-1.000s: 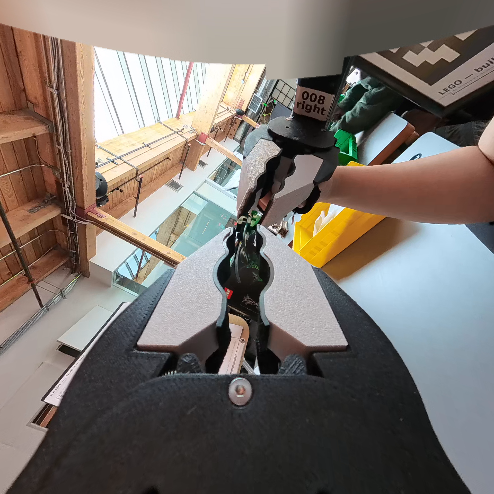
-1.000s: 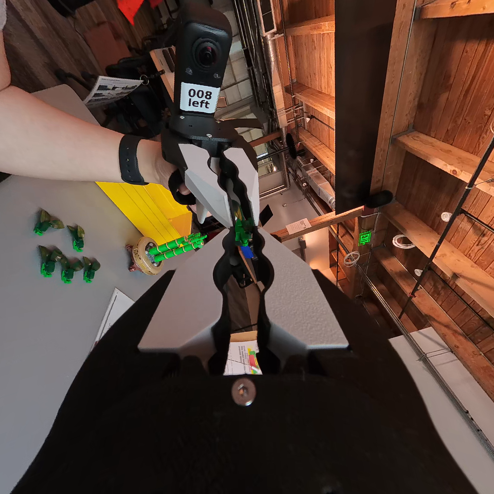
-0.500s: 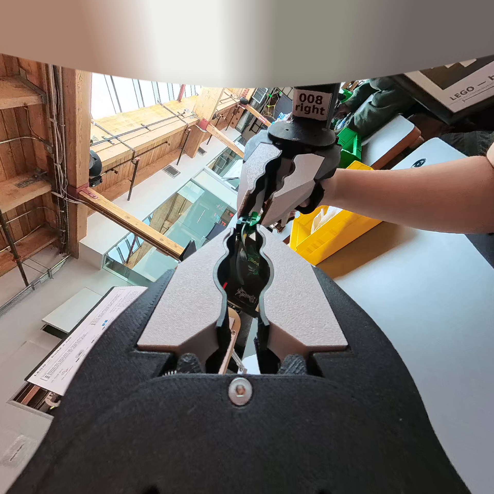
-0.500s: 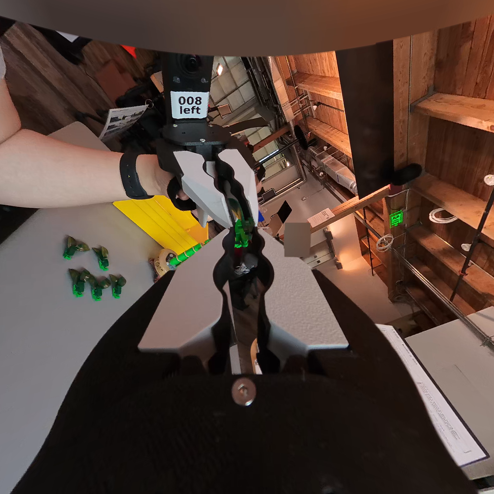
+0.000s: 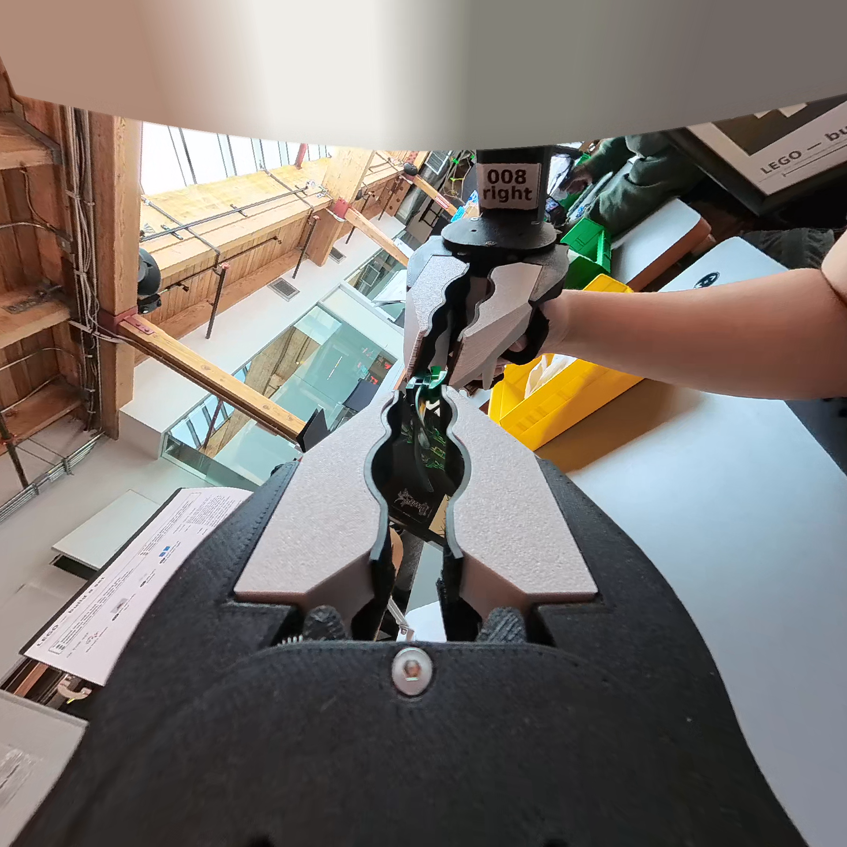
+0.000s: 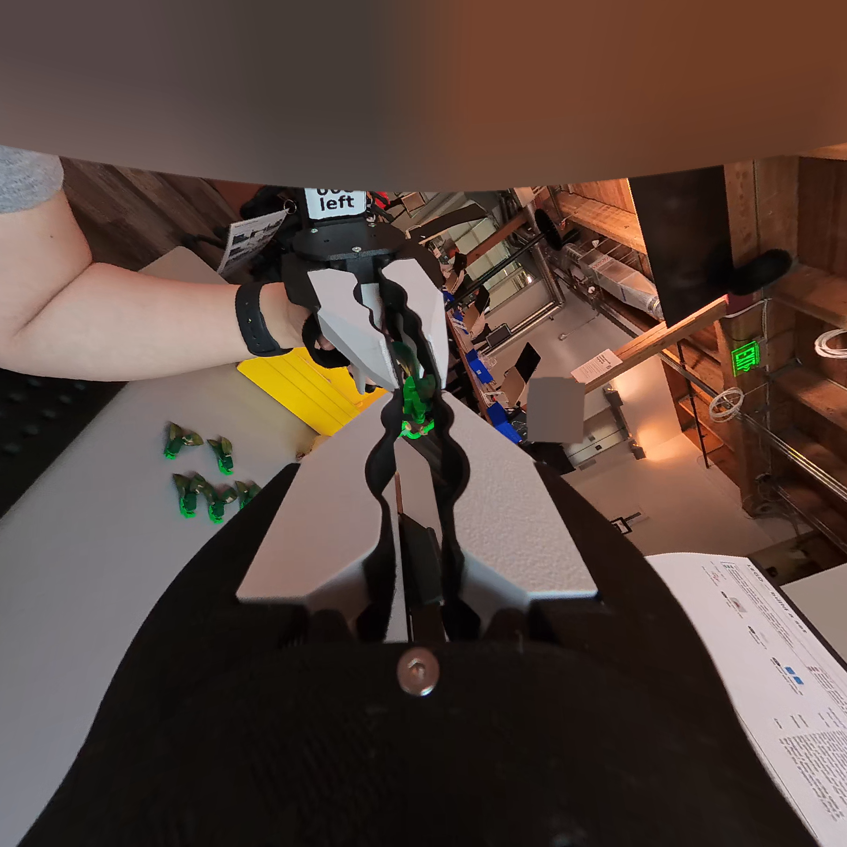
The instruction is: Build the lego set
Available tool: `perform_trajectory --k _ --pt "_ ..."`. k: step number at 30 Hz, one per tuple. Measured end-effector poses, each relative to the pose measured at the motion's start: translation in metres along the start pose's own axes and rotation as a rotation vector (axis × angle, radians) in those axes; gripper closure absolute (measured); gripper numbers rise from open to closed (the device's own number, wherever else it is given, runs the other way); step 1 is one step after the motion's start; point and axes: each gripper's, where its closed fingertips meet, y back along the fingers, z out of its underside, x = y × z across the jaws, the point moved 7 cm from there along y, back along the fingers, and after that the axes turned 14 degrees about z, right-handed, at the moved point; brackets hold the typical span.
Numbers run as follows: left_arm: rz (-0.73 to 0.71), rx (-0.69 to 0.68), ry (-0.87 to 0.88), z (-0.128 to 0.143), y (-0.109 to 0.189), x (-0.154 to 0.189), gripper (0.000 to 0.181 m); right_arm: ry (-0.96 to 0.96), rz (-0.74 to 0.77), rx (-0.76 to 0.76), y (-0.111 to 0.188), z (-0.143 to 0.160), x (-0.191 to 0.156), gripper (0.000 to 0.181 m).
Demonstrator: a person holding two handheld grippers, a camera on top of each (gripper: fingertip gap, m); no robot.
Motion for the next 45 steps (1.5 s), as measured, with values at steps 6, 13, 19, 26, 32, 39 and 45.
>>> perform_trajectory --k 6,13,19,26,32,39,45 --pt "0.021 0.0 -0.003 0.0006 -0.001 0.0024 0.168 0.013 -0.02 0.008 0.0015 0.0012 -0.0015 0.17" --pt "0.031 -0.026 -0.029 0.0016 -0.0024 0.0048 0.17 0.039 -0.029 0.007 0.0024 0.003 -0.0027 0.17" --pt "0.038 -0.022 -0.027 0.0012 -0.0035 0.0059 0.17 0.019 -0.045 0.015 0.0035 0.0037 -0.0027 0.17" --pt "0.059 -0.031 0.004 0.0 -0.0017 0.005 0.171 -0.018 -0.058 0.005 0.0018 0.004 -0.0026 0.17" --pt "0.059 -0.024 0.006 0.0029 -0.0021 0.0059 0.17 -0.023 -0.064 -0.018 0.0011 0.005 -0.0027 0.17" --pt "0.062 -0.047 0.006 0.0022 -0.0029 0.0059 0.171 -0.008 -0.06 -0.019 0.0015 0.0051 -0.0028 0.17" --pt "0.078 -0.047 0.037 0.0004 -0.0023 0.0026 0.171 -0.003 -0.042 -0.039 0.0013 0.0024 -0.0012 0.171"
